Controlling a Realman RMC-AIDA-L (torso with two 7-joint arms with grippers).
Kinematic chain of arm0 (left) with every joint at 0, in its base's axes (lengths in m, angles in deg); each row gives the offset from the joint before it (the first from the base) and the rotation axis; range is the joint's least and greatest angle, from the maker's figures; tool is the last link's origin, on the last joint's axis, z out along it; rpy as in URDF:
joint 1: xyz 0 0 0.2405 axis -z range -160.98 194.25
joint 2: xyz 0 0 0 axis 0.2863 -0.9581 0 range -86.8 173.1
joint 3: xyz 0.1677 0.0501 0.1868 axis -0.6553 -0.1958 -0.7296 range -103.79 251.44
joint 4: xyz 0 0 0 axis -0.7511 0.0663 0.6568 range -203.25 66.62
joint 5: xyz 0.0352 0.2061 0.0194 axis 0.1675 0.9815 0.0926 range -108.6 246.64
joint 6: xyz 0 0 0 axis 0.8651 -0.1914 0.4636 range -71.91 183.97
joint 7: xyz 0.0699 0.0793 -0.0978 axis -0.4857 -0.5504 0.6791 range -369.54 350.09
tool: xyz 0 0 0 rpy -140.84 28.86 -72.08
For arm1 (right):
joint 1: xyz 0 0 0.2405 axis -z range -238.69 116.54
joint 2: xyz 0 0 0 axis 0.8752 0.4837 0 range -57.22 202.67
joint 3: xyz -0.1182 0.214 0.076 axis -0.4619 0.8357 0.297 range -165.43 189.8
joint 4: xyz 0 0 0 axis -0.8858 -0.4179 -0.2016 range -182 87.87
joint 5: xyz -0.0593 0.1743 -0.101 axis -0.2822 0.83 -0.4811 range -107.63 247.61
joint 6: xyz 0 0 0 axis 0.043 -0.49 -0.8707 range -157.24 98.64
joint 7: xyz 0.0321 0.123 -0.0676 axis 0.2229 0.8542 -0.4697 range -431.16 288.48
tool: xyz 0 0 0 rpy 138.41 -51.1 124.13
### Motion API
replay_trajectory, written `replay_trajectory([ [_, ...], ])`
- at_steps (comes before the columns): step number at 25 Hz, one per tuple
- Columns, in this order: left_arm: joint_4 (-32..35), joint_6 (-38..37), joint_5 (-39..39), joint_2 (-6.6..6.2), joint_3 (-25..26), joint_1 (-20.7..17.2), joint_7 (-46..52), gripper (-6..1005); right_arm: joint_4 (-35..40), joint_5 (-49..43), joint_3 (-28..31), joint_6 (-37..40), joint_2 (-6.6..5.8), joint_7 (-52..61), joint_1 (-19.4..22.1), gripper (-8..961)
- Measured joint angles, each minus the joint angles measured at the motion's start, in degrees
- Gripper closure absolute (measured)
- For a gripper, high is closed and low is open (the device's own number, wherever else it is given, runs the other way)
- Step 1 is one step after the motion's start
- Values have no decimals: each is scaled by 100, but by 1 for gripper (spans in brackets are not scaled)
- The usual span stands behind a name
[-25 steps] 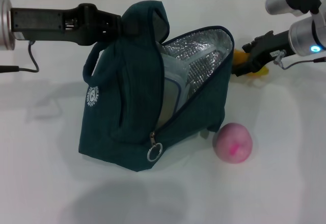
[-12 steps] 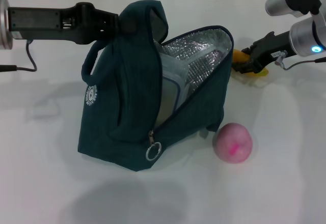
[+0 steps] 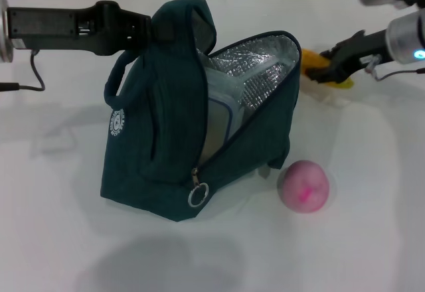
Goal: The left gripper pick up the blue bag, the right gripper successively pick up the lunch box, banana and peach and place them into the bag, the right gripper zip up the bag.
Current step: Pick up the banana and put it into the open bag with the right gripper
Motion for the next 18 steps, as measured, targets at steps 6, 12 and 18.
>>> replay_trajectory([
  [6, -6, 2, -1, -12, -1, -9, 23, 959, 433, 12, 658, 198, -55, 97, 317, 514],
  [12, -16, 1, -1, -17, 0, -42, 24, 959, 925, 103, 1464, 519, -62, 97, 679, 514],
  [18, -28, -5, -1, -18, 8, -73, 23, 959, 1747, 829, 1632, 959, -102, 35, 1189, 514],
])
